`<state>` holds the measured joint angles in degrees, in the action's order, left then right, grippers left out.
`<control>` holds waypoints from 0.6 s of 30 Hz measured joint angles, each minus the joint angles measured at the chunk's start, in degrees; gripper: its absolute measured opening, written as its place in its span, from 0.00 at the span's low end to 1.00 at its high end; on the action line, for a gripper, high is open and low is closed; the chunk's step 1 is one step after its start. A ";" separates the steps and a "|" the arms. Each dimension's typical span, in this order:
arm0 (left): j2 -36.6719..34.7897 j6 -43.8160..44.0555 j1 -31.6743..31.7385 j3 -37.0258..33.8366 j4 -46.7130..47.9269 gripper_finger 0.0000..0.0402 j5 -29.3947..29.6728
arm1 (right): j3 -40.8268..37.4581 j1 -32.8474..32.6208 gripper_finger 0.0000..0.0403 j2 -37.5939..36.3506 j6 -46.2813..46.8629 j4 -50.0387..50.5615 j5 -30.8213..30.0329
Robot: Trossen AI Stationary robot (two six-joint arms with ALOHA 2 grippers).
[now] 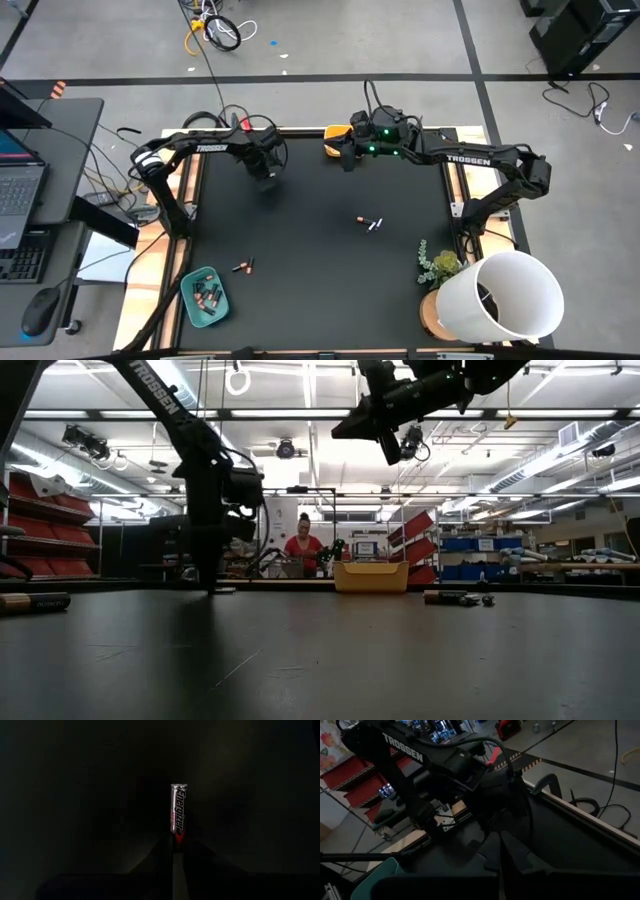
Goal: Sort batteries
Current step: Put the silver battery into the yellow bin
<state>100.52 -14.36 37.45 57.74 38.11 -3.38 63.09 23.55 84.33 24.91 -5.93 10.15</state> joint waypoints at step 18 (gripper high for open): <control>-5.09 21.53 -0.81 -0.02 -35.57 0.07 -24.09 | -0.09 0.00 0.00 -3.95 -1.07 0.24 -15.90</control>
<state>95.43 7.17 36.64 57.72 2.54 -27.47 63.00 23.55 80.38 23.84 -5.69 -5.75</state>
